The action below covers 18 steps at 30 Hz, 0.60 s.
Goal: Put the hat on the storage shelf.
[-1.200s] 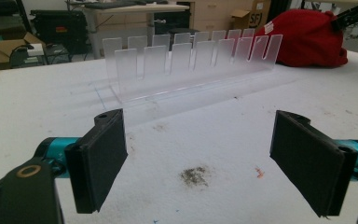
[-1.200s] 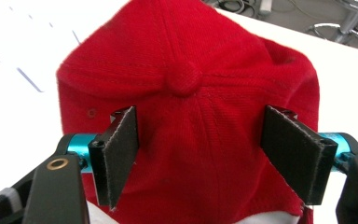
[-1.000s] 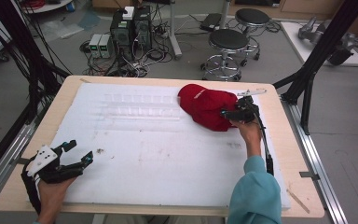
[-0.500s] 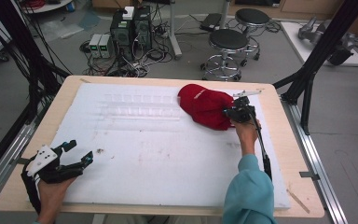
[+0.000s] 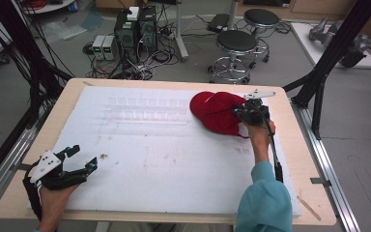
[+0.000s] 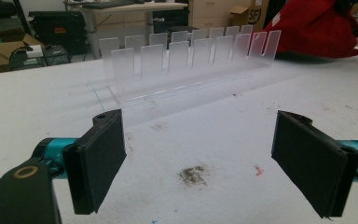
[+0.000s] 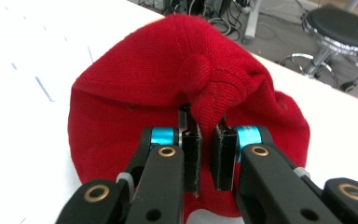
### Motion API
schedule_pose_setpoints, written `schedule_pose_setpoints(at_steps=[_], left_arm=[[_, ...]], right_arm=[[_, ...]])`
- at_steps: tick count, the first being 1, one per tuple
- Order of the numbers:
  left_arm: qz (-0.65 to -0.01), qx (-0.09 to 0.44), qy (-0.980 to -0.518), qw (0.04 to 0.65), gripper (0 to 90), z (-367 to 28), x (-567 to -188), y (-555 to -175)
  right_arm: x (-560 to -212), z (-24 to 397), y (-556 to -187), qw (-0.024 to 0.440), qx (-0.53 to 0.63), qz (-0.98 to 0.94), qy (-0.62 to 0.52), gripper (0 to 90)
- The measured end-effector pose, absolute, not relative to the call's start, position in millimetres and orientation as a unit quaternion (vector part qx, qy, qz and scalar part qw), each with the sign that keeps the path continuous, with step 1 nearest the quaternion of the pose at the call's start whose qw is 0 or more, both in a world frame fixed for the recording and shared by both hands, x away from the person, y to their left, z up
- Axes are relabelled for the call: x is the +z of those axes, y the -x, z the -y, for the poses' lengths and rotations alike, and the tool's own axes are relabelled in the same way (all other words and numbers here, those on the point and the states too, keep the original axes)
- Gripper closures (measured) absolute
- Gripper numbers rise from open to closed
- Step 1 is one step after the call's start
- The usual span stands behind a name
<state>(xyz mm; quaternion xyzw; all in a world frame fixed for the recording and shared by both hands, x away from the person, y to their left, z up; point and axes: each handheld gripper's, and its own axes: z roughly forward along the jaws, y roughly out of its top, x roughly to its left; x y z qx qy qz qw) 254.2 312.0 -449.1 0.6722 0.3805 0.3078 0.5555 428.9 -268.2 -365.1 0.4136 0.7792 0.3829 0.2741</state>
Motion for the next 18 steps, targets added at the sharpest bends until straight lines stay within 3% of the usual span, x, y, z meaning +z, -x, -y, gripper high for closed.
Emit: schedule_pose_setpoints(at_steps=[12,18], left_arm=[[-0.376,0.300,-0.682,0.551,16.1,-313.8,-447.1,-256.2],[-0.369,0.297,-0.682,0.557,16.1,-317.1,-434.0,-255.7]], right_arm=[[-327.7,275.9,-396.1,0.297,0.414,-0.790,-0.340,84.9],[-311.3,271.7,-378.8,0.284,0.444,-0.799,-0.290,84.8]])
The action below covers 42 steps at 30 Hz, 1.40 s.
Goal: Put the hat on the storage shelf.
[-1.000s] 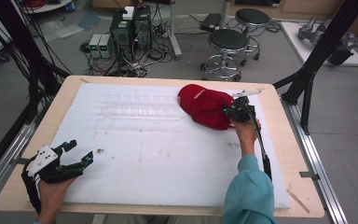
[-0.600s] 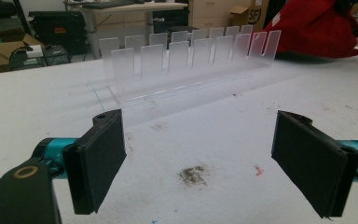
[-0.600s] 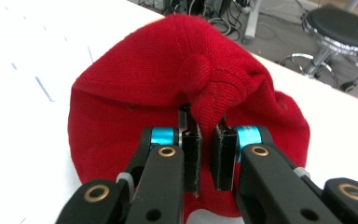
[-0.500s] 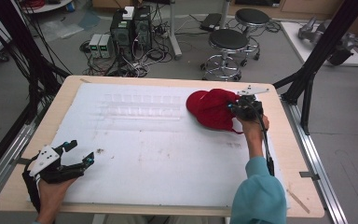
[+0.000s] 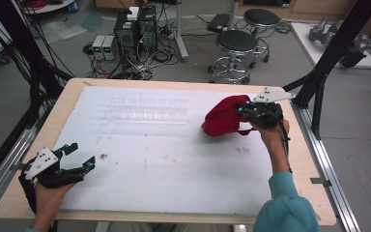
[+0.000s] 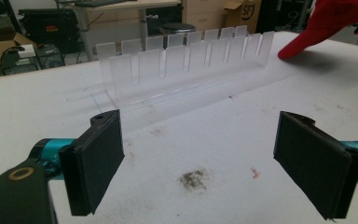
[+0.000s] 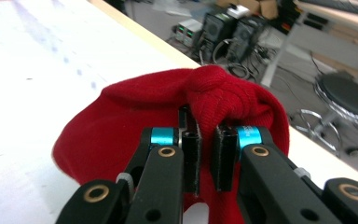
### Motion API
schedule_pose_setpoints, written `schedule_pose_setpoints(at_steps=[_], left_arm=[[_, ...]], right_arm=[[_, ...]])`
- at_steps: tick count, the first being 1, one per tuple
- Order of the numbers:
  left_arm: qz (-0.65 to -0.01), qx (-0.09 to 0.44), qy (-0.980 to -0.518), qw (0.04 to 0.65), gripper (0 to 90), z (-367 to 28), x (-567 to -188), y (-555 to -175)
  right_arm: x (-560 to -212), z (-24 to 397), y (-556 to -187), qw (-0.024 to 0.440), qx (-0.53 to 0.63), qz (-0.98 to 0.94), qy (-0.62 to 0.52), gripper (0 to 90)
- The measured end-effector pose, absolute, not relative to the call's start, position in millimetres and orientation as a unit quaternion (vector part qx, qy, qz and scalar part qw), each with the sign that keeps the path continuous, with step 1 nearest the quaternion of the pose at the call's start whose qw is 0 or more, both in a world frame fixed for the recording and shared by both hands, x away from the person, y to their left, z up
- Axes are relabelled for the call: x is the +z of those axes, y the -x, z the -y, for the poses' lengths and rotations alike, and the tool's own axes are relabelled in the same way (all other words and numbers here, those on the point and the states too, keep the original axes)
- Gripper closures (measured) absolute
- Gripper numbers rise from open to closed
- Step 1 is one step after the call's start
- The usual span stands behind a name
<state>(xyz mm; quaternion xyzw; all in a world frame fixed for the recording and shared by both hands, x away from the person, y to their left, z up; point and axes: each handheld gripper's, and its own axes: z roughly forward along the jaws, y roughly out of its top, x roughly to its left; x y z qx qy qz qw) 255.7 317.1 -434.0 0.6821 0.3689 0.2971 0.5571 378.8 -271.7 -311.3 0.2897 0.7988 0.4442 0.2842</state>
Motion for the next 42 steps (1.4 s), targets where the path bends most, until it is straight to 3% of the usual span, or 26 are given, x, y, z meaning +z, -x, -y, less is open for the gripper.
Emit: schedule_pose_setpoints(at_steps=[25,42], left_arm=[[-0.273,0.244,-0.700,0.613,15.7,-289.8,-345.4,-259.7],[-0.200,0.179,-0.741,0.616,15.0,-230.5,-298.5,-282.8]], right_arm=[[-264.1,202.2,-338.9,0.187,0.505,-0.841,-0.050,84.5],[-263.2,152.5,-335.8,0.132,0.512,-0.849,0.014,84.6]])
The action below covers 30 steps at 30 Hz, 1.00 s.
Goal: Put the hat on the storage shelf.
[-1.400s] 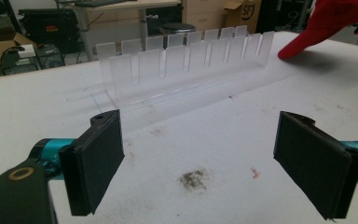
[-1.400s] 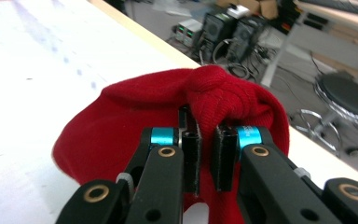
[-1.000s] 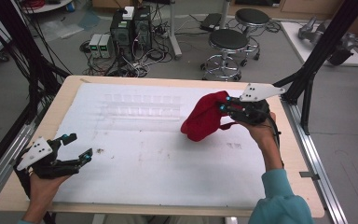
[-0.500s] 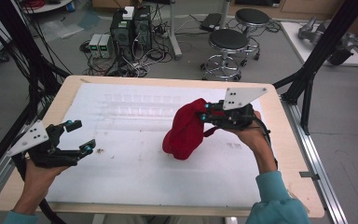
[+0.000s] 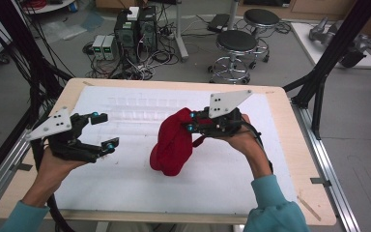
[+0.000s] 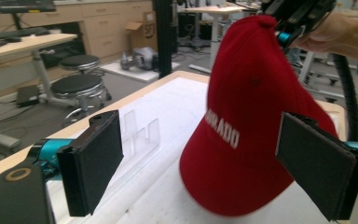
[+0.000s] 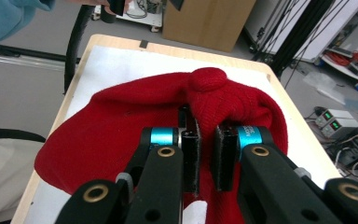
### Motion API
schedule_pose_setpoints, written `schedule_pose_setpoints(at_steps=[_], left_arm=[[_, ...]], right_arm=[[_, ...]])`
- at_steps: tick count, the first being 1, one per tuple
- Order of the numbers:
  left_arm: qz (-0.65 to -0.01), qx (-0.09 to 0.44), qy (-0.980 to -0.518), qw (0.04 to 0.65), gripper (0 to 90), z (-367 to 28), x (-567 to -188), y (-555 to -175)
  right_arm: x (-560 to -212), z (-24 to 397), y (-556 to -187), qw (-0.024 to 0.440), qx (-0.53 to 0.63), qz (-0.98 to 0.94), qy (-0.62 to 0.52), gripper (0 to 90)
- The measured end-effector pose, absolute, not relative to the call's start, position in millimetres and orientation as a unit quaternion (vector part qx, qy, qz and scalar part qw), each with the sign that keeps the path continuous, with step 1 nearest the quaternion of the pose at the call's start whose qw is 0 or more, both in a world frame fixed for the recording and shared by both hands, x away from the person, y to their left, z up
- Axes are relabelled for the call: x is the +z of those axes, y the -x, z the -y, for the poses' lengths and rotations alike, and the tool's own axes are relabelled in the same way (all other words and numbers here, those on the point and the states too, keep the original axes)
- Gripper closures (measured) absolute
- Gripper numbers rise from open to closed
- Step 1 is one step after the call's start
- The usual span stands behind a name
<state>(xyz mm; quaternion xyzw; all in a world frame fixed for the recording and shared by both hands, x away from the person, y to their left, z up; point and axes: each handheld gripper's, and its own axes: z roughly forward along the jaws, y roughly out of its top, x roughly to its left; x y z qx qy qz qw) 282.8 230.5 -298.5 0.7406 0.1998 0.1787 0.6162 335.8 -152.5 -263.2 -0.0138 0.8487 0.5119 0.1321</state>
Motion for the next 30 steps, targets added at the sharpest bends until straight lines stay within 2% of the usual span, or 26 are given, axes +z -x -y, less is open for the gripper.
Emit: schedule_pose_setpoints(at_steps=[10,19,30], left_arm=[[-0.162,0.127,-0.755,0.623,14.4,-187.9,-303.9,-311.1],[-0.134,0.054,-0.761,0.633,11.9,-159.6,-309.9,-330.1],[-0.113,0.014,-0.782,0.613,12.2,-140.5,-319.0,-339.9]], right_arm=[[-267.8,140.3,-338.4,0.117,0.516,-0.849,0.015,84.6],[-272.1,138.3,-339.8,0.102,0.523,-0.846,0.019,84.6],[-275.5,133.5,-340.9,0.086,0.524,-0.847,0.031,84.6]])
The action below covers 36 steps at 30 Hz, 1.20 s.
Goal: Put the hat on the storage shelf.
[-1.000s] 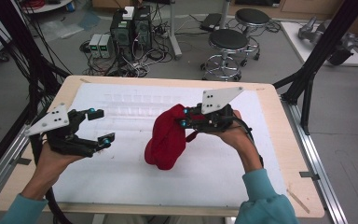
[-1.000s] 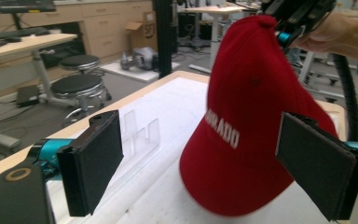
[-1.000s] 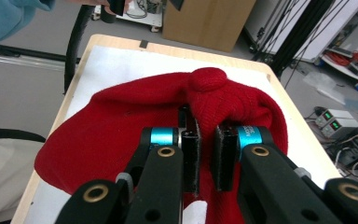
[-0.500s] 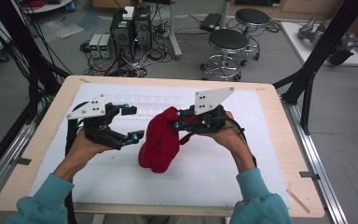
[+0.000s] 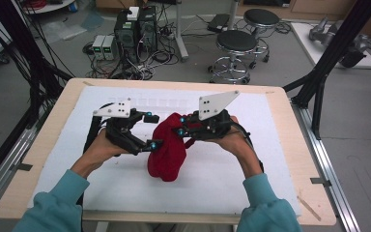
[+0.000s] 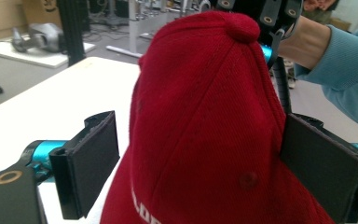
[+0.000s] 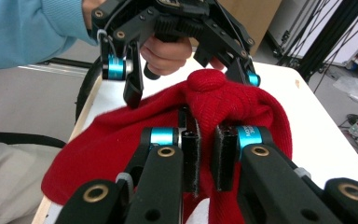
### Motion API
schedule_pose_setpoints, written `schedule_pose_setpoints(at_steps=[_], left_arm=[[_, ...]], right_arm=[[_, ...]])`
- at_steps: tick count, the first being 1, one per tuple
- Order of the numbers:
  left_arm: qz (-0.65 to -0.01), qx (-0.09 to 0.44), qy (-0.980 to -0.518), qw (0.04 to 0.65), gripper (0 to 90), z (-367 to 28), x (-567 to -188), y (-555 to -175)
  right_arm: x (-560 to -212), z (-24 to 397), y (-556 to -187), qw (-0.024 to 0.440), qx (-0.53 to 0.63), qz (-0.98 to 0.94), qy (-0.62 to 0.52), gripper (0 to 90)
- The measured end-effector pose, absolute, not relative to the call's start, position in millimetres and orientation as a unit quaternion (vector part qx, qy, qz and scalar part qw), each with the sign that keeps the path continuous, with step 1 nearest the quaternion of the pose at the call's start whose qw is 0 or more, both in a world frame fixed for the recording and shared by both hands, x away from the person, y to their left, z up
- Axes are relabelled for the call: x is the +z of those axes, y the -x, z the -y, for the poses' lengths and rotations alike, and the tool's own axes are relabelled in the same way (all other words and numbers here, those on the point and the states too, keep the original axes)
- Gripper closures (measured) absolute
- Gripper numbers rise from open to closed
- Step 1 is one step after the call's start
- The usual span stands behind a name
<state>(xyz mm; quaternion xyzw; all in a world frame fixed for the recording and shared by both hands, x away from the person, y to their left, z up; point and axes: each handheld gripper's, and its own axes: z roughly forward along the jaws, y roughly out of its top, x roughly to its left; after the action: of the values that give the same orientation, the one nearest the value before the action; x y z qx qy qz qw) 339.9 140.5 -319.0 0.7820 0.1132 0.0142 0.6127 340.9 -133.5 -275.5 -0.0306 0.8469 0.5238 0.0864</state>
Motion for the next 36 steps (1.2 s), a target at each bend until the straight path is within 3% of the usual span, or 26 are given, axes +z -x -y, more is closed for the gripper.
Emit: schedule_pose_setpoints(at_steps=[5,18,24,28,31,36], left_arm=[[-0.100,-0.001,-0.787,0.608,16.4,-134.6,-320.6,-340.7],[-0.099,0.005,-0.801,0.590,52.1,-133.0,-319.3,-336.4],[-0.108,0.017,-0.807,0.580,75.0,-133.9,-317.8,-333.9],[-0.113,0.028,-0.810,0.575,81.0,-133.7,-316.8,-331.8],[-0.115,0.034,-0.810,0.574,82.4,-134.1,-316.2,-331.0],[-0.129,0.046,-0.813,0.566,83.1,-136.3,-316.0,-330.7]], right_arm=[[-278.1,130.8,-341.5,0.076,0.527,-0.846,0.028,84.5],[-283.7,128.2,-344.0,0.064,0.536,-0.841,0.014,84.5],[-286.3,128.6,-345.1,0.065,0.537,-0.841,0.007,83.9],[-286.6,128.5,-344.6,0.069,0.536,-0.841,0.002,82.2],[-286.9,129.2,-344.8,0.074,0.536,-0.841,-0.012,72.6],[-286.8,131.8,-344.3,0.098,0.547,-0.830,-0.060,37.7]])
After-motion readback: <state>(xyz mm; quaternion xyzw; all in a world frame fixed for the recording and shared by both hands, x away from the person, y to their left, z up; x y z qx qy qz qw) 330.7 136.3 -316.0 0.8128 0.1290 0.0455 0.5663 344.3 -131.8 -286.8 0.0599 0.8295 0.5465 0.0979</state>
